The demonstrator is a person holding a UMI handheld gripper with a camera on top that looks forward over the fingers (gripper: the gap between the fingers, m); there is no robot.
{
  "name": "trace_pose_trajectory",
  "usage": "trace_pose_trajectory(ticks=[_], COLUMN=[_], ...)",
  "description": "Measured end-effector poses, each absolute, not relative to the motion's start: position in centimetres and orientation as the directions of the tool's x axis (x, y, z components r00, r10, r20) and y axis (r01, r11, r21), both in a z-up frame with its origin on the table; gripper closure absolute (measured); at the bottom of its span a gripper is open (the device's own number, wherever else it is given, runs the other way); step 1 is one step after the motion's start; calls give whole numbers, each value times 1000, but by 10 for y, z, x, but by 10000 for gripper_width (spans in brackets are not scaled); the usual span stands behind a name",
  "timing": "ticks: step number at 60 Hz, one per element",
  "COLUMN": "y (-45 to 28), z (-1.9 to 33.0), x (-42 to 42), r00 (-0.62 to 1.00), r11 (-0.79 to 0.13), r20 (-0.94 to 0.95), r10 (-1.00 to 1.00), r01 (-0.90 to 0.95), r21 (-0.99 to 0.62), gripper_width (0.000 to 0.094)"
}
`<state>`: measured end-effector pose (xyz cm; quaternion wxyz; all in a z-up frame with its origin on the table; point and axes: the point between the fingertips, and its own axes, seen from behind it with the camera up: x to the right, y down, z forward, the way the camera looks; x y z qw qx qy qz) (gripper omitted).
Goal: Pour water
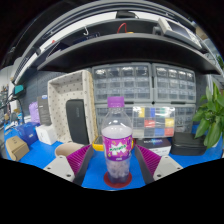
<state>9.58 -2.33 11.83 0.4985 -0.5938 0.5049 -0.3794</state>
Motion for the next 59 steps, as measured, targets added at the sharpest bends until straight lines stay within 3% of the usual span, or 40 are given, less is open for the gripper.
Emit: trace_pose_trajectory(ticks=[26,34,59], y=[-31,-41,-68], z=[145,153,146], x=[-51,-79,-158], r00=[131,100,49], r11=[39,12,-23], r20=[-63,-29,14], r10=[-989,-995,-999], r01=[-181,-167,-187], r21=[-983,-986,-982], gripper_width=[68,71,70])
